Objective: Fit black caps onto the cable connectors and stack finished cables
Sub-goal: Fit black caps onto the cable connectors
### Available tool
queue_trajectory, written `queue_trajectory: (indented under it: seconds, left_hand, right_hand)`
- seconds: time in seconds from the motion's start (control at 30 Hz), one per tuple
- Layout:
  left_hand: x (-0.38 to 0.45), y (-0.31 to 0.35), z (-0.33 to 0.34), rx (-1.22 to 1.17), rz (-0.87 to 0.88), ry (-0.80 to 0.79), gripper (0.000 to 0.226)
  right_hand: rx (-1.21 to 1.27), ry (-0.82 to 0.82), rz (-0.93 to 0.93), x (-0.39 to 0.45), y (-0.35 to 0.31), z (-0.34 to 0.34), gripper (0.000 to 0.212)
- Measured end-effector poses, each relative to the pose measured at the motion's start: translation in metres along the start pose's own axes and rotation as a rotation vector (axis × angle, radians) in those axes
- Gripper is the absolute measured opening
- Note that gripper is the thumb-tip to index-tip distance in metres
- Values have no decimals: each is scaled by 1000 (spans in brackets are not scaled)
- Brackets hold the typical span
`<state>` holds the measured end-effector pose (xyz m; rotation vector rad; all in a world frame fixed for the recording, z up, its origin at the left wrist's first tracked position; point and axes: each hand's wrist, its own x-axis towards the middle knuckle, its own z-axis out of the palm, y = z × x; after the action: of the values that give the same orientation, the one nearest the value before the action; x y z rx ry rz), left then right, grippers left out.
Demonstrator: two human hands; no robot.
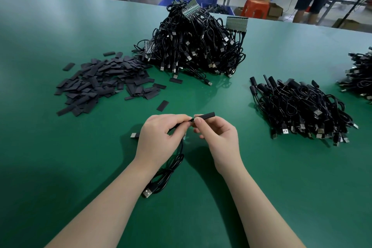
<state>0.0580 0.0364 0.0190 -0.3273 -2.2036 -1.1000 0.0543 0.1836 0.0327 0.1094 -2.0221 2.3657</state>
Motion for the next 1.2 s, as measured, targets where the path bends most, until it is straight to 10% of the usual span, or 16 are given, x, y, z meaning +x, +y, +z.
queue_trajectory:
  seconds: [1.2]
  left_hand:
    - [3, 2, -3, 90, 87, 7, 11]
  right_hand:
    - [-105, -57, -74, 0, 2, -3, 19]
